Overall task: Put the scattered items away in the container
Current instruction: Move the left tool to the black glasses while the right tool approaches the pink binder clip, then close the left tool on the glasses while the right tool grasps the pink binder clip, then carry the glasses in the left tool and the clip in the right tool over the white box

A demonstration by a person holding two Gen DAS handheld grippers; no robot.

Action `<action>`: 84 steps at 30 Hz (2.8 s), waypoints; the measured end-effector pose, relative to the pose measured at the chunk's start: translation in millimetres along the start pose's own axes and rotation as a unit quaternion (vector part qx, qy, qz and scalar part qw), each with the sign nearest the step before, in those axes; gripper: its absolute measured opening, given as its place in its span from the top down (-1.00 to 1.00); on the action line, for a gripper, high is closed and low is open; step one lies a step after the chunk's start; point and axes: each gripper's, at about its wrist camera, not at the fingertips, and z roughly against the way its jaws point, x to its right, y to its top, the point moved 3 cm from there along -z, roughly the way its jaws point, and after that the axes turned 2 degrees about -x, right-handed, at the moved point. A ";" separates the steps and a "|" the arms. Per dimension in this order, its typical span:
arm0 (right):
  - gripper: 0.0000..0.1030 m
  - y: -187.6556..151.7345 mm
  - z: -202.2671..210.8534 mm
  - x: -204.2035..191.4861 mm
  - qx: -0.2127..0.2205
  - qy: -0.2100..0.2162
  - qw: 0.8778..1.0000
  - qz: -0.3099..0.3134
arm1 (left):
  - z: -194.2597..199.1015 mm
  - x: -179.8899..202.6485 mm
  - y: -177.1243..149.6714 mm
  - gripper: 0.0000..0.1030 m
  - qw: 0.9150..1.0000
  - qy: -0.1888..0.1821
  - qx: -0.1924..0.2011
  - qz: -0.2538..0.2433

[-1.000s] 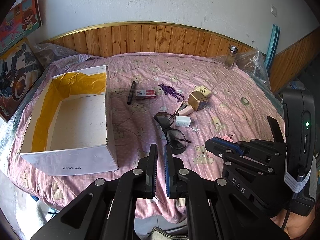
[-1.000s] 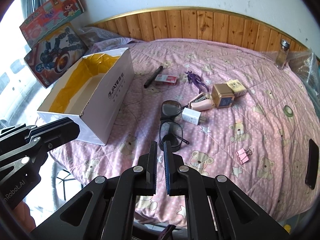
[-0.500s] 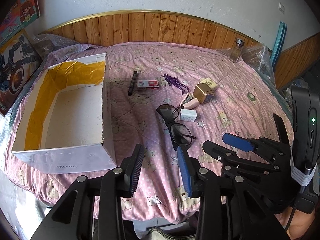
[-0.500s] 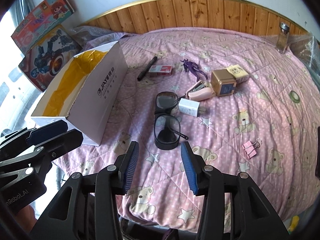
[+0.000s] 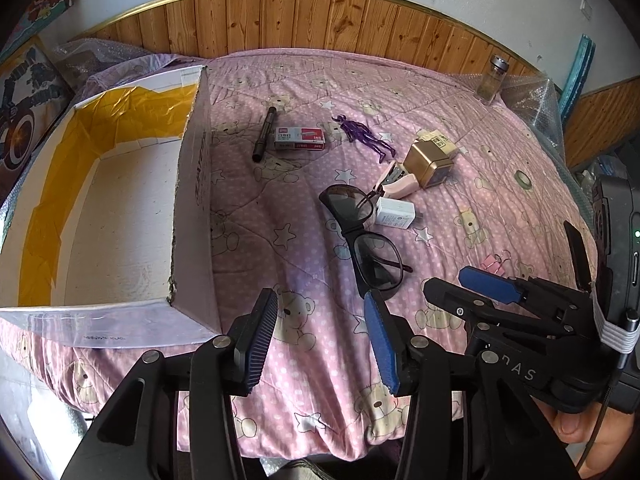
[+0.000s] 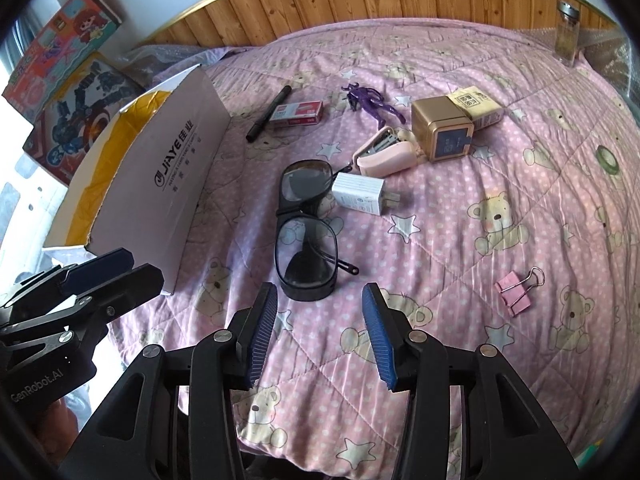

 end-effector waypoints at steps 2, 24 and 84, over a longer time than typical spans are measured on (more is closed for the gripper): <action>0.08 0.9 0.8 9.3 0.002 0.000 1.000 -0.010 | -6.2 1.2 3.1 0.09 1.000 -0.002 -0.005 0.002; 0.08 -10.4 4.3 164.3 0.002 -0.073 0.987 -0.146 | -113.0 21.3 35.9 0.08 0.994 -0.043 -0.087 0.050; 0.88 6.9 10.9 116.3 0.071 -0.061 0.993 -0.070 | -75.8 26.7 53.6 0.82 0.994 -0.105 -0.016 0.025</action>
